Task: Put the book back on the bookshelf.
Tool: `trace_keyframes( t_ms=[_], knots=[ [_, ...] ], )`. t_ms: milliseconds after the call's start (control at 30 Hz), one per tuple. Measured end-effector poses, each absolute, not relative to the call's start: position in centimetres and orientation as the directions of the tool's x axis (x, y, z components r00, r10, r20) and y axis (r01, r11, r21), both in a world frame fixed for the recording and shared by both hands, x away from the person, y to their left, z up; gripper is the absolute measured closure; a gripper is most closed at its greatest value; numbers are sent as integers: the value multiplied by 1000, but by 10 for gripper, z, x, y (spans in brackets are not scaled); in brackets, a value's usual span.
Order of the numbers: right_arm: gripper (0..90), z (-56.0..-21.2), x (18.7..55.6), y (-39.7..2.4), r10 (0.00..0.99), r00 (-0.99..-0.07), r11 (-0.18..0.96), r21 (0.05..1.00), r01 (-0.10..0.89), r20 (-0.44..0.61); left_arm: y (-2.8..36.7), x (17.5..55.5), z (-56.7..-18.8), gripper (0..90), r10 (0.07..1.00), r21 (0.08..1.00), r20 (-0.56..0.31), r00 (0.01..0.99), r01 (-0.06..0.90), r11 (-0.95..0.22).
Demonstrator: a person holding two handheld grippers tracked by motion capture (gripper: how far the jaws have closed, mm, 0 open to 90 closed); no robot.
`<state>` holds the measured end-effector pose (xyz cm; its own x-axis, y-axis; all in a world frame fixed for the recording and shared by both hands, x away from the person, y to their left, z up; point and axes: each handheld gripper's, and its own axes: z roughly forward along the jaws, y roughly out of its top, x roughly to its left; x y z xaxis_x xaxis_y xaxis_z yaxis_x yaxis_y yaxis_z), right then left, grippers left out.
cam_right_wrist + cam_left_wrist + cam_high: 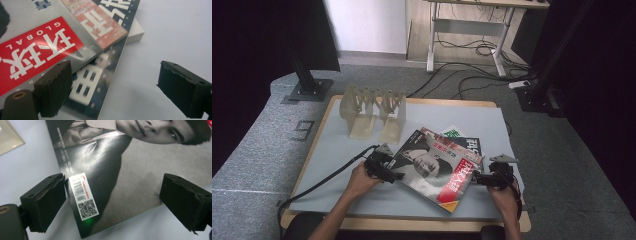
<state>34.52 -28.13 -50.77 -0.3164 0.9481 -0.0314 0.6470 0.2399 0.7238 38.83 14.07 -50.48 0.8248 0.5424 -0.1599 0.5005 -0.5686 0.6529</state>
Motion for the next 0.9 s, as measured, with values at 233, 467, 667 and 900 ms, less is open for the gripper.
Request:
trace_keyframes(
  t_ms=[233, 467, 667, 900],
  knots=[
    [124, -503, 367, -281, 953, -302, 235, 713, 660, -35, 138, 376, -509, 66, 528, 642, -161, 834, 495, -586],
    [127, -502, 376, -281, 957, -290, 219, 714, 665, -23, 139, 365, -508, 68, 522, 644, -160, 838, 489, -589],
    [126, -500, 385, -278, 958, -286, 221, 710, 669, -29, 139, 358, -508, 98, 500, 649, -175, 848, 481, -589],
    [127, -497, 399, -272, 959, -283, 218, 703, 676, -25, 140, 354, -505, 118, 497, 664, -176, 850, 475, -577]
  ],
)
